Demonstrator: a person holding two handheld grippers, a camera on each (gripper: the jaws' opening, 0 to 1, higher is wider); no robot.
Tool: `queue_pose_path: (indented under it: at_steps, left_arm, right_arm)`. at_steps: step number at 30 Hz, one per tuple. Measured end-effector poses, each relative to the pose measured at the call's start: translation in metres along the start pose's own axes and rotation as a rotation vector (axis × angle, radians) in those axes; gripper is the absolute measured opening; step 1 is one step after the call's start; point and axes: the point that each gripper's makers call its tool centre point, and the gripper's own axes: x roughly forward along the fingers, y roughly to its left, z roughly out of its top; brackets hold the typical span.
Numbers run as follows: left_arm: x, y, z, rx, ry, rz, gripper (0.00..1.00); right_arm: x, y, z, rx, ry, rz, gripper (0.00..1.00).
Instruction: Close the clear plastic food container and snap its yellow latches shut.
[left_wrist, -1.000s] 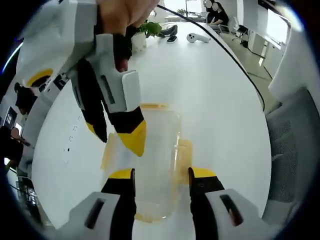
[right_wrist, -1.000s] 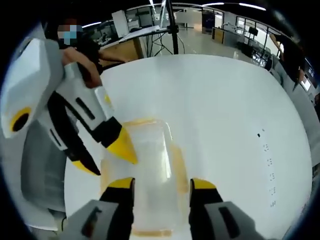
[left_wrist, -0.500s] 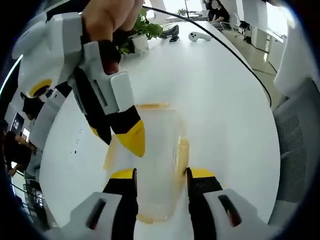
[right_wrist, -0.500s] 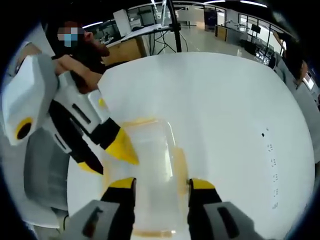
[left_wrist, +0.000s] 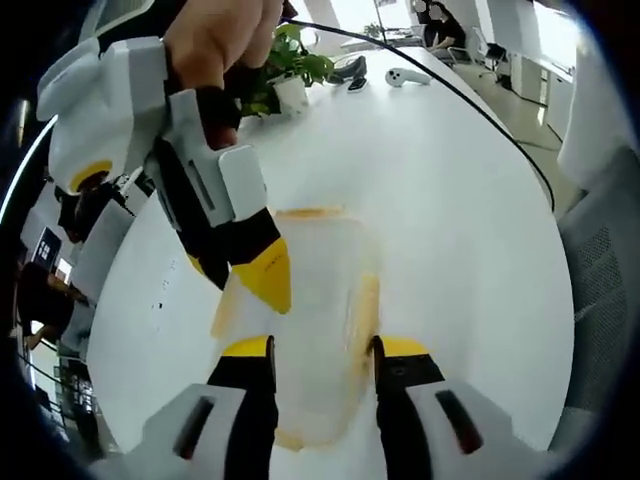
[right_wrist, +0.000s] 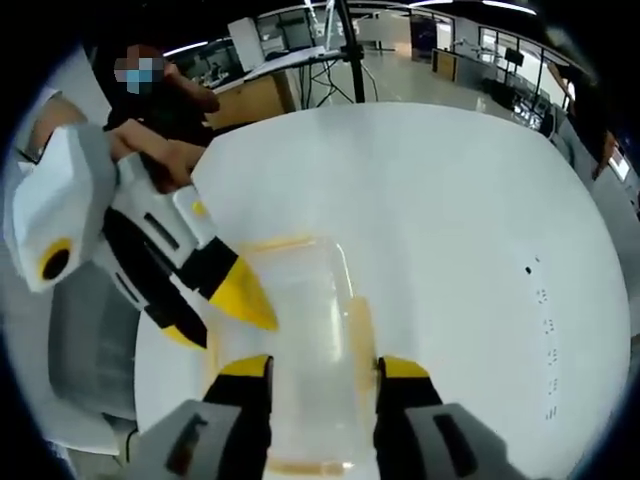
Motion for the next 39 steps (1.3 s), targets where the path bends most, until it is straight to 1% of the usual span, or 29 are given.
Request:
queue_pose_path:
  at_steps: [13, 17, 22, 25, 27, 28, 29, 30, 31, 32, 33, 34, 36, 37, 38, 39]
  left_arm:
    - [-0.001, 0.002, 0.000, -0.009, 0.001, 0.006, 0.36]
    - [-0.001, 0.003, -0.001, -0.014, 0.004, 0.007, 0.35]
    - [0.001, 0.004, 0.000, -0.011, 0.011, 0.006, 0.33]
    - [0.003, 0.002, 0.002, 0.002, 0.042, 0.013, 0.32]
    - [0.003, 0.002, 0.002, 0.000, 0.036, 0.012, 0.31]
    - [0.004, 0.002, 0.003, -0.002, 0.027, 0.016, 0.30]
    - [0.013, 0.002, -0.006, -0.006, 0.051, 0.039, 0.30]
    - [0.018, 0.004, -0.005, -0.013, 0.045, 0.040, 0.30]
    - [0.012, 0.002, 0.001, -0.008, 0.051, 0.042, 0.30]
    - [0.011, -0.002, 0.004, -0.001, 0.053, 0.048, 0.30]
    - [0.007, -0.008, 0.002, 0.000, 0.058, 0.028, 0.30]
    - [0.007, -0.008, 0.004, 0.008, 0.050, 0.041, 0.30]
    - [0.004, -0.004, 0.003, 0.001, 0.043, 0.034, 0.30]
    - [0.005, -0.004, 0.003, -0.015, 0.028, 0.021, 0.30]
    - [0.004, -0.003, 0.001, -0.004, 0.036, 0.025, 0.30]
    - [0.004, -0.002, 0.001, -0.003, 0.031, 0.027, 0.30]
  right_arm:
    - [0.000, -0.001, 0.001, 0.006, 0.002, -0.004, 0.37]
    - [0.001, -0.001, 0.002, 0.004, 0.025, -0.003, 0.37]
    - [0.001, -0.001, 0.000, 0.007, 0.030, 0.010, 0.35]
    - [0.002, -0.002, -0.001, 0.020, 0.061, 0.021, 0.32]
    - [0.002, -0.001, -0.001, 0.013, 0.076, 0.022, 0.32]
    - [0.002, -0.001, -0.003, 0.016, 0.078, 0.023, 0.32]
    - [0.002, -0.001, -0.004, 0.011, 0.076, 0.021, 0.32]
    - [0.001, 0.000, -0.007, 0.018, 0.073, 0.026, 0.32]
    - [0.000, 0.000, -0.009, 0.016, 0.066, 0.029, 0.32]
    - [0.000, 0.000, -0.009, 0.026, 0.050, 0.040, 0.32]
    - [0.002, 0.007, -0.012, 0.002, 0.064, 0.101, 0.31]
    - [0.002, 0.004, -0.009, 0.039, 0.062, 0.081, 0.31]
    - [0.002, 0.005, -0.007, 0.032, 0.066, 0.088, 0.31]
    - [0.002, 0.006, -0.007, 0.026, 0.068, 0.093, 0.31]
    - [0.003, 0.005, -0.006, 0.029, 0.068, 0.094, 0.31]
    - [0.003, 0.005, -0.006, 0.029, 0.069, 0.095, 0.31]
